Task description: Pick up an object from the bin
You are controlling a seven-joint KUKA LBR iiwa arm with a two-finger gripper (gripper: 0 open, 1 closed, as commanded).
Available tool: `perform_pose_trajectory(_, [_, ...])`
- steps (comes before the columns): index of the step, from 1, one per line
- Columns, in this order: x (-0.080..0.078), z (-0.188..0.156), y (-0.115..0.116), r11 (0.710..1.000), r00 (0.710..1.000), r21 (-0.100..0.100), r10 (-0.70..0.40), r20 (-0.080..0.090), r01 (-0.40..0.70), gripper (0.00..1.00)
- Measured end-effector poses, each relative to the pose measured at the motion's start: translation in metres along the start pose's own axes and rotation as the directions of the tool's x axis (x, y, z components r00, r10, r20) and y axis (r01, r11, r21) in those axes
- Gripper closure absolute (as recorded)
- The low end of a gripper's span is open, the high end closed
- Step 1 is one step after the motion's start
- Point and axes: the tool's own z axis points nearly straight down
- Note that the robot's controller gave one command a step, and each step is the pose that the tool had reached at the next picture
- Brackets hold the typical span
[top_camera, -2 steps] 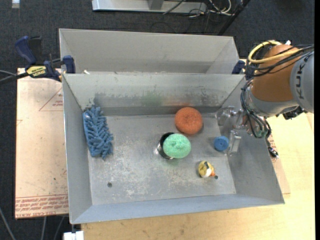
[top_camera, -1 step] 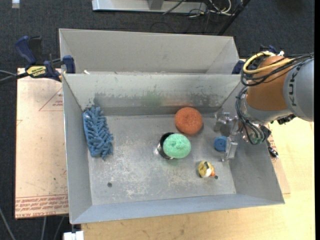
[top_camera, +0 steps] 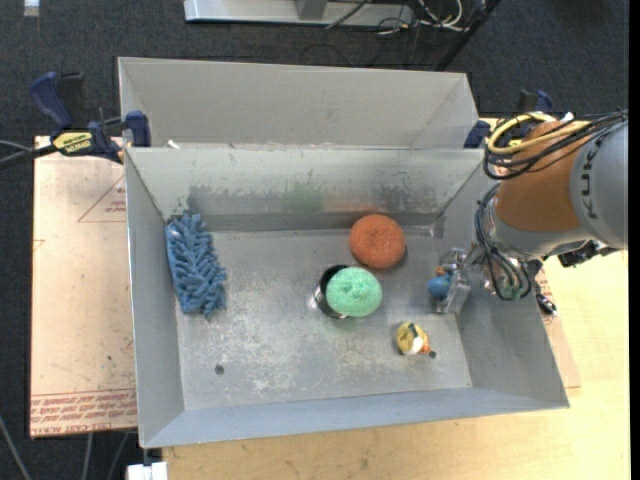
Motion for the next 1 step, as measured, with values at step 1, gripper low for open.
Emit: perform_pose_trajectory(1, [0.0, 0.0, 0.0001, 1.0, 1.0, 0.0, 0.0, 0.0, 0.0, 1.0])
